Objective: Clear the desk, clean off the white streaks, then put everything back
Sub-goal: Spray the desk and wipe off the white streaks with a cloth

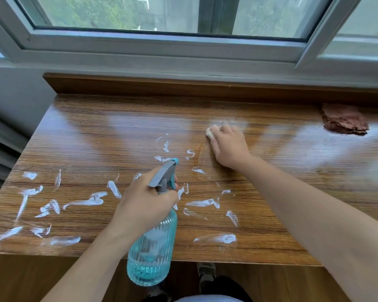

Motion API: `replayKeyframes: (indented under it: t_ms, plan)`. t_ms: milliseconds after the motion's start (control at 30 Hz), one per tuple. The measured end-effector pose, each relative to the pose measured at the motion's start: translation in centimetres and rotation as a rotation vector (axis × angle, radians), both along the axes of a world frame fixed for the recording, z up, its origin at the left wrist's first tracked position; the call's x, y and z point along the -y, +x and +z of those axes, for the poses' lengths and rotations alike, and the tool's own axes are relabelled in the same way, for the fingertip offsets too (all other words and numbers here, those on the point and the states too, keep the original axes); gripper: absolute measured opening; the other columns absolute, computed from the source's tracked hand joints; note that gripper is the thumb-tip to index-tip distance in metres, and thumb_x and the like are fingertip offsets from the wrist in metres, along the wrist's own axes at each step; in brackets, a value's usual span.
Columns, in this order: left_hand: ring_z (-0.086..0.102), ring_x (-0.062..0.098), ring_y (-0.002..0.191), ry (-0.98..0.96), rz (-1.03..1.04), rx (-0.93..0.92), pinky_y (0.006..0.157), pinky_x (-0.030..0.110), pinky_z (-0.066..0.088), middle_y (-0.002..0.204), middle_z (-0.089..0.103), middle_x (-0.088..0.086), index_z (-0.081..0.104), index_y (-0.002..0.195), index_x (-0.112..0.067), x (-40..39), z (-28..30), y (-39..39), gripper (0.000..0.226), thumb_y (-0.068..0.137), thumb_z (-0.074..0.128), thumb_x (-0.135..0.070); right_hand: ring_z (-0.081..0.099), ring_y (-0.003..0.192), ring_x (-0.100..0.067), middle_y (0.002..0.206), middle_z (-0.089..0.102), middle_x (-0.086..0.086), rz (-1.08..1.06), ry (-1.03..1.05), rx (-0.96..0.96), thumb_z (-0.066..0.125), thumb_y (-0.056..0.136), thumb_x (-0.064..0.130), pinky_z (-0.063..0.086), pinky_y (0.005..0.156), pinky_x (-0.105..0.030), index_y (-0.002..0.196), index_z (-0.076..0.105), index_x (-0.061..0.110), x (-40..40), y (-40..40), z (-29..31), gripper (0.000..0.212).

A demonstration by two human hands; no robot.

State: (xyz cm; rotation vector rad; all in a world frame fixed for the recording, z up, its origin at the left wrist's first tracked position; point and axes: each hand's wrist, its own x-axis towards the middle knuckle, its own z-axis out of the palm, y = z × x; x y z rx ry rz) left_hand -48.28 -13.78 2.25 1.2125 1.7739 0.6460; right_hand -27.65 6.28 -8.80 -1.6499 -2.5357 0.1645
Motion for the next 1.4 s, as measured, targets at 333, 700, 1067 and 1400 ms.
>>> replayKeyframes:
  t_ms: [333,700,1067,1400]
  plan:
    - [0.037,0.014,0.05,0.006,0.021,0.022,0.055,0.036,0.037,0.063,0.051,-0.001,0.064,0.091,-0.029,-0.4,0.4,-0.2,0.018,0.084,0.061,-0.012,0.052,0.095,-0.022,0.11,0.06,-0.002,0.5,0.042,-0.089,0.051,0.102,0.032,0.046,0.082,-0.038,0.14,0.057,0.022,4.0,1.8,-0.8,0.04]
    - [0.032,0.01,0.046,0.027,0.014,0.018,0.053,0.033,0.035,0.051,0.041,-0.01,0.065,0.095,-0.025,0.2,0.6,-0.6,0.021,0.086,0.057,-0.008,0.047,0.087,-0.019,0.097,0.054,0.001,0.605,-0.049,-0.148,0.051,0.101,0.031,0.044,0.075,-0.034,0.13,0.063,0.022,6.2,-0.3,-0.1,0.032]
    - [0.034,0.013,0.05,0.013,0.042,0.006,0.057,0.035,0.037,0.053,0.041,-0.012,0.065,0.094,-0.025,0.3,1.1,-0.8,0.018,0.084,0.058,-0.012,0.048,0.099,-0.025,0.11,0.052,-0.004,0.237,-0.031,-0.144,0.042,0.106,0.034,0.045,0.084,-0.04,0.127,0.059,0.019,3.4,-5.0,0.3,0.031]
    - [0.035,0.008,0.043,0.026,0.054,0.027,0.054,0.028,0.033,0.046,0.042,-0.016,0.06,0.076,-0.04,0.6,1.3,-1.4,0.036,0.089,0.058,-0.007,0.053,0.095,-0.026,0.099,0.052,-0.002,0.285,-0.029,-0.137,0.041,0.106,0.04,0.048,0.078,-0.04,0.128,0.064,0.021,1.2,-1.4,0.5,0.037]
